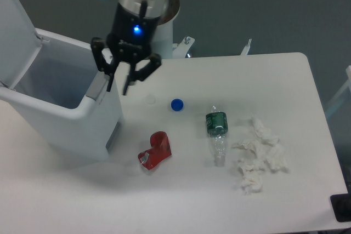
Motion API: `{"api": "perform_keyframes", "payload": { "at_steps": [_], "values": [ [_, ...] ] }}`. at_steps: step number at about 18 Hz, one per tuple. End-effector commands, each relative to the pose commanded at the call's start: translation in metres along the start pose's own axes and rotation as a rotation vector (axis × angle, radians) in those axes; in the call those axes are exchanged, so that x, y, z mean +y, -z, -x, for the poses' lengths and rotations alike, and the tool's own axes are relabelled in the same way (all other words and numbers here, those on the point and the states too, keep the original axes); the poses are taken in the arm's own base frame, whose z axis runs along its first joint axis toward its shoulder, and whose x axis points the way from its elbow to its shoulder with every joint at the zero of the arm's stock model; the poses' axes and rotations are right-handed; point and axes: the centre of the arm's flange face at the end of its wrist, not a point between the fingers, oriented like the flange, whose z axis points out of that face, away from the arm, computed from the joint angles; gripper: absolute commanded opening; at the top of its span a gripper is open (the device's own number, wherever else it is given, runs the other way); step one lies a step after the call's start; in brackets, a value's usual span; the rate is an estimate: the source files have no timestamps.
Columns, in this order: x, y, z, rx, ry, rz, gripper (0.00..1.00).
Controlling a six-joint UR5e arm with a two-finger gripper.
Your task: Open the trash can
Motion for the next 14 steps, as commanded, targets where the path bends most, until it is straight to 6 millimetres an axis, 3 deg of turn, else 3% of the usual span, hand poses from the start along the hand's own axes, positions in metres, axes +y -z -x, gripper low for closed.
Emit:
{"api": "perform_keyframes", "payload": {
  "at_steps": [1,4,7,10,12,14],
  "values": [
    [-0.001,0.000,0.011,-0.042,0.005,0.011,1.00],
    [0.002,-0.035,0.052,-0.165,-0.145,0.137,1.00],
    [0.002,-0.072,0.104,-0.175,-0.197,0.190,1.00],
    [0.008,-0.121,0.135,-0.136,-0.292,0.271,1.00],
    [0.019,-0.150,0.168,-0.135,-0.400,0.363,1.00],
    [0.028,-0.164,0.185,-0.149,-0.509,0.446,1.00]
  ]
}}
